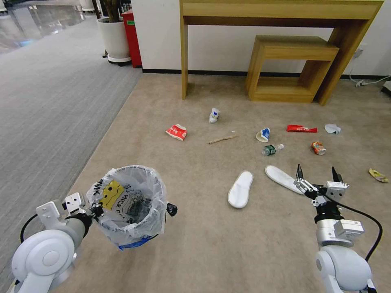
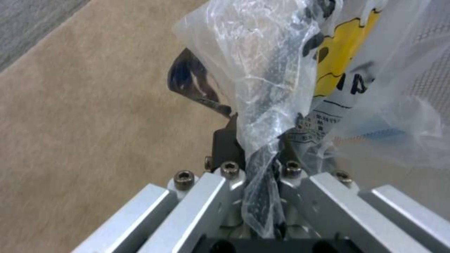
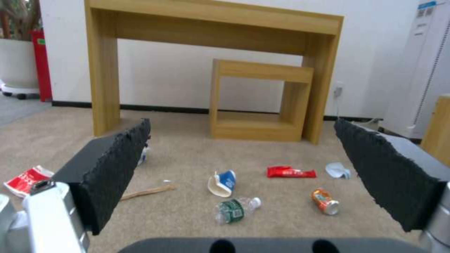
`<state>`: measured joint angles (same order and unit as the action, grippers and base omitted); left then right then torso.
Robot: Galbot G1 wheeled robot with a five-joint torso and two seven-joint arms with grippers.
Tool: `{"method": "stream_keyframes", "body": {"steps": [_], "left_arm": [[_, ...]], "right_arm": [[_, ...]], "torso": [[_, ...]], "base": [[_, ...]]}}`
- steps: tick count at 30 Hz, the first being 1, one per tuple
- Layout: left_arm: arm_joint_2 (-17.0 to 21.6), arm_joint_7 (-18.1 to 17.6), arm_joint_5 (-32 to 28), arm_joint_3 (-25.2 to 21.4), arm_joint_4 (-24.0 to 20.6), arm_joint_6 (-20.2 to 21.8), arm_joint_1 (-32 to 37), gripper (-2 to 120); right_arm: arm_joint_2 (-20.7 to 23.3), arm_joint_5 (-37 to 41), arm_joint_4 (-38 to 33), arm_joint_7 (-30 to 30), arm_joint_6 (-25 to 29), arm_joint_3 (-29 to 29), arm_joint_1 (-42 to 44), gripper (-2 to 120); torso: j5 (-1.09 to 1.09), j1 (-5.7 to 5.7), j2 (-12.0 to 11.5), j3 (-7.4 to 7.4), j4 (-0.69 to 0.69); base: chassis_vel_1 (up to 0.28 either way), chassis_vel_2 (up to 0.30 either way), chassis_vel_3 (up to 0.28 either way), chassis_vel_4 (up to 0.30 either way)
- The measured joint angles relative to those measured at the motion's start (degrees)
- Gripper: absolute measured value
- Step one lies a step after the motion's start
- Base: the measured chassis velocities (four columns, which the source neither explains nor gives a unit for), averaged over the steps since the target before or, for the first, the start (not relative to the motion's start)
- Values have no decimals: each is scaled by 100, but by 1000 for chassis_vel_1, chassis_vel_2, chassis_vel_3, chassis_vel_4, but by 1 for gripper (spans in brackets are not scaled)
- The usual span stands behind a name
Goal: Pick up the trash bin and place the garbage on the floor into it.
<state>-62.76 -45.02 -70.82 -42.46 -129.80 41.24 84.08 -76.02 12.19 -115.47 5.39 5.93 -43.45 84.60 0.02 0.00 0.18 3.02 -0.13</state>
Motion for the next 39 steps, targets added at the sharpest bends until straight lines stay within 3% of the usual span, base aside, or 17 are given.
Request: {"method": "stream_keyframes", "body": {"steps": [30, 39], "left_arm": [[-65, 58, 105, 14, -31, -24, 44, 0], [-72, 81, 126, 32, 16, -33, 38, 0]], "right_arm": [[-2, -51, 20, 37, 120, 4, 43, 100], [20, 101, 120, 89, 221, 81, 29, 100]], "torso": [[-3, 0, 0, -1, -1], [-2, 0, 0, -1, 0]], "base": [[-176, 178, 182, -170], [-62, 60, 66, -74]]}}
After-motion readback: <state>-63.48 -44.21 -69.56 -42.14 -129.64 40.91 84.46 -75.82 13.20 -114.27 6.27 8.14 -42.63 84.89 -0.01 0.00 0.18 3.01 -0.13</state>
